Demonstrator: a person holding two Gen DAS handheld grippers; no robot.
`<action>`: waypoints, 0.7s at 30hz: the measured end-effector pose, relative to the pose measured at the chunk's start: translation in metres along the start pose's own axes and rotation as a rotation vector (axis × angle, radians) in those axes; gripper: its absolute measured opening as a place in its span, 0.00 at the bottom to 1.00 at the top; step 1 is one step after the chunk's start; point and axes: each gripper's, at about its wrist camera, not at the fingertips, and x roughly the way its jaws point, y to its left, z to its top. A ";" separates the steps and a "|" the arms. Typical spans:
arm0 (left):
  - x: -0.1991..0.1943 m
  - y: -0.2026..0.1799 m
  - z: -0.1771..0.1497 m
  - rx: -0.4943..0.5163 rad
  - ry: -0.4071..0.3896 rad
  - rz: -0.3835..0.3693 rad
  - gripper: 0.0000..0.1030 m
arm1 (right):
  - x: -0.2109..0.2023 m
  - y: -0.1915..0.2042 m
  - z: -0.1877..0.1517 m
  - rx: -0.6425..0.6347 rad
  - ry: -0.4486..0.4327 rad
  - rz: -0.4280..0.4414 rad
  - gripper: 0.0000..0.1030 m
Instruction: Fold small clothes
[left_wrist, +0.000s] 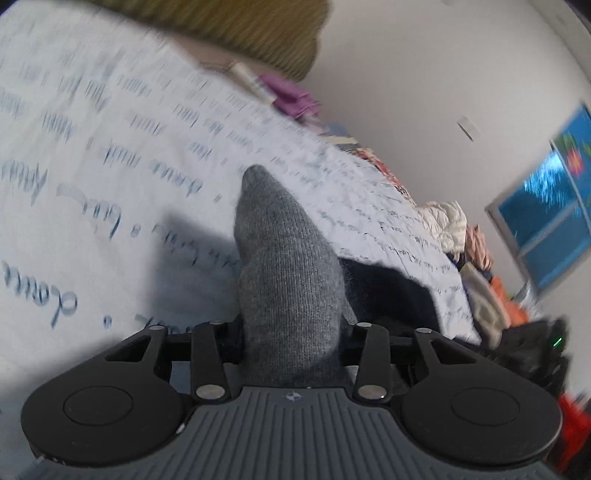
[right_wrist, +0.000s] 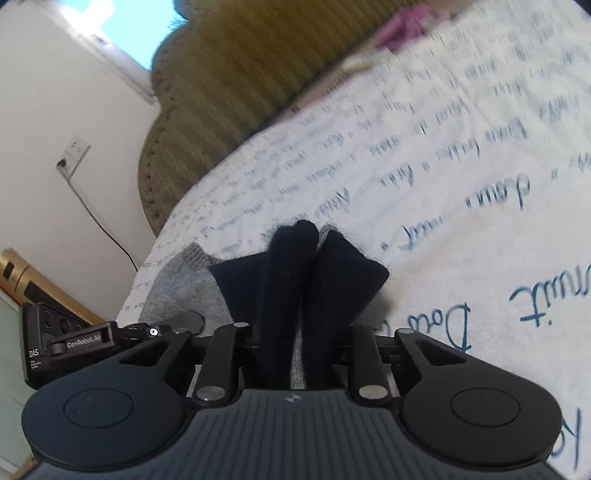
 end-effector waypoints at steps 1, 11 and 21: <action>-0.003 -0.008 0.001 0.043 -0.015 0.003 0.39 | -0.007 0.006 0.001 -0.022 -0.020 -0.002 0.21; 0.028 -0.043 0.009 0.240 -0.009 0.287 0.61 | 0.006 -0.007 0.024 -0.018 -0.025 -0.231 0.35; -0.015 -0.084 -0.041 0.375 -0.049 0.411 0.88 | -0.069 0.049 -0.023 -0.280 -0.170 -0.413 0.60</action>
